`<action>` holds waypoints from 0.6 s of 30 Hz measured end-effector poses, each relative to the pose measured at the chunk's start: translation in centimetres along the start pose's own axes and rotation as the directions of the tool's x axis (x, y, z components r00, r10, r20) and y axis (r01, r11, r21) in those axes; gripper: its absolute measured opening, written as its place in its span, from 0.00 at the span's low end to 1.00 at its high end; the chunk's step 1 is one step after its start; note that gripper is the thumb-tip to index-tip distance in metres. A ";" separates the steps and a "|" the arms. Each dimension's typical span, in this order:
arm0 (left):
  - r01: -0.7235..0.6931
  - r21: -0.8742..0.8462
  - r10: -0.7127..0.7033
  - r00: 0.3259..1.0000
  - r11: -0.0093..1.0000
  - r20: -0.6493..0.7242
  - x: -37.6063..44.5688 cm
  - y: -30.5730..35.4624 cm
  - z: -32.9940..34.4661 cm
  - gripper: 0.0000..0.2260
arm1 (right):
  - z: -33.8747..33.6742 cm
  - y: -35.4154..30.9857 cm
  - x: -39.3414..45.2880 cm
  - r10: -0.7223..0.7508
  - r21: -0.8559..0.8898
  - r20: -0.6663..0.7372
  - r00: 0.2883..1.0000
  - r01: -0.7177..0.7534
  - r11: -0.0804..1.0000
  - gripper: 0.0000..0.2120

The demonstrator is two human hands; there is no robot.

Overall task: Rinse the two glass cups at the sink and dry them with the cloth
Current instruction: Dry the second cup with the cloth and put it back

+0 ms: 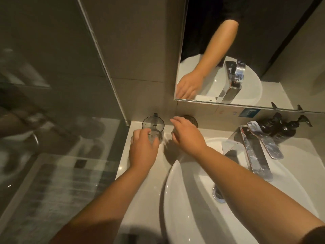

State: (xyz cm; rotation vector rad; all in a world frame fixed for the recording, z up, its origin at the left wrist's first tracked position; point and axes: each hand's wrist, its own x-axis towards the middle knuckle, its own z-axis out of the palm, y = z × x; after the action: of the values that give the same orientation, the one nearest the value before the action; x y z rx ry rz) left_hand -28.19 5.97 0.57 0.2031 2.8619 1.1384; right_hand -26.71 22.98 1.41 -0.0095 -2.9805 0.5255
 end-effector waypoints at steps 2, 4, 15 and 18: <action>0.056 0.021 -0.057 0.998 0.998 0.022 1.4 -0.9 0.0 0.20 | 0.9 -0.9 1.7 -0.011 -0.019 0.162 0.987 0.014 1.000 0.29; 0.092 0.012 -0.092 0.992 0.996 0.086 2.7 -1.4 0.2 0.24 | 2.2 -1.4 3.1 0.013 -0.074 0.280 0.960 0.008 0.997 0.32; 0.088 -0.113 -0.047 0.945 0.990 0.324 5.7 -3.3 0.7 0.45 | 3.8 -2.7 1.3 0.076 0.036 0.222 0.972 -0.087 0.996 0.20; 0.086 -0.084 -0.049 0.928 0.993 0.370 6.3 -3.6 0.3 0.50 | 3.9 -2.7 0.4 0.129 0.166 0.151 0.980 -0.154 0.974 0.23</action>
State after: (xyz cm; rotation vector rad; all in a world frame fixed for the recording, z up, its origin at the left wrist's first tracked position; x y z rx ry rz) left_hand -34.75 4.46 -2.09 0.2770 2.4604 1.0918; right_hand -27.48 19.15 -1.31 -0.1795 -3.0708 0.8405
